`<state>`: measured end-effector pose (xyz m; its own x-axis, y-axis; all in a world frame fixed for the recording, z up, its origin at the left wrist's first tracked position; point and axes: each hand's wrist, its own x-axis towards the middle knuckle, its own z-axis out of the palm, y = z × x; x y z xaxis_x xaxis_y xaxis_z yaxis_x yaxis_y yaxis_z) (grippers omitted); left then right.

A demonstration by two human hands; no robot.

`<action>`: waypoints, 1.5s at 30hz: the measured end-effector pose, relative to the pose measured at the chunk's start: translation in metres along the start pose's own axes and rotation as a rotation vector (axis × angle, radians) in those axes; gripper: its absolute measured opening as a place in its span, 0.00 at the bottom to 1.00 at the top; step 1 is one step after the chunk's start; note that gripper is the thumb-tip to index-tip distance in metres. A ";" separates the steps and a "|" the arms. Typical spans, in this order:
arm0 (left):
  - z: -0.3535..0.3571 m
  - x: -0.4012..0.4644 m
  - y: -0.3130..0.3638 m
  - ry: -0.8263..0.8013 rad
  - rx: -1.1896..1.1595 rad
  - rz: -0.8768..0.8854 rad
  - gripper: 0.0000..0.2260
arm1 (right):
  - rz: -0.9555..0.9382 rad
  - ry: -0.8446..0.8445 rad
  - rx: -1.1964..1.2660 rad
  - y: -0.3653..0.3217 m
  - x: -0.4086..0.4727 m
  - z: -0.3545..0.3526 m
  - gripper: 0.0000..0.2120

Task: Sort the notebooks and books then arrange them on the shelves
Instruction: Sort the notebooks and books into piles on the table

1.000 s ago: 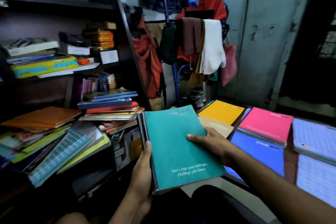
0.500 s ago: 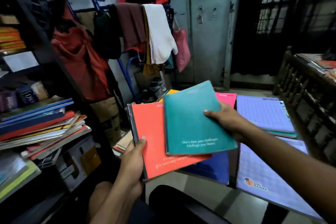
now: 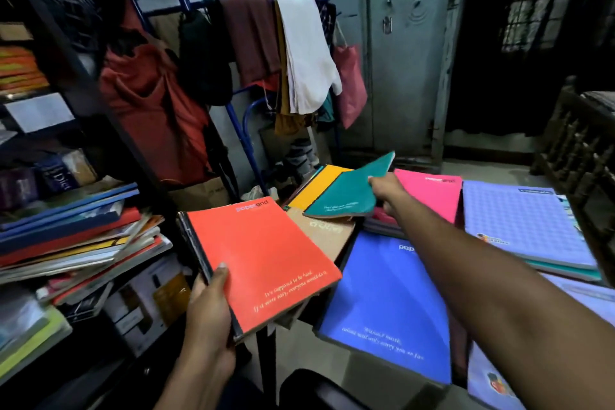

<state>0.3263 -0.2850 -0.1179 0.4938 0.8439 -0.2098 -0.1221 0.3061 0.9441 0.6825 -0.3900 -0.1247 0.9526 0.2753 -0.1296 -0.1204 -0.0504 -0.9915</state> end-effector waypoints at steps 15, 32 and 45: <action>0.041 -0.009 -0.001 -0.173 0.014 0.003 0.10 | -0.181 -0.213 -0.552 -0.012 -0.076 -0.005 0.32; 0.135 -0.089 -0.035 -0.678 0.217 -0.190 0.16 | -0.071 -0.024 -0.144 0.005 -0.205 -0.200 0.16; 0.098 -0.049 -0.042 -0.651 0.471 -0.190 0.12 | 0.103 0.002 0.121 0.031 -0.185 -0.212 0.10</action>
<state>0.3911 -0.3825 -0.1227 0.8874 0.3280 -0.3239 0.3160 0.0787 0.9455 0.5615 -0.6458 -0.1281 0.9340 0.2726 -0.2310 -0.2504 0.0381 -0.9674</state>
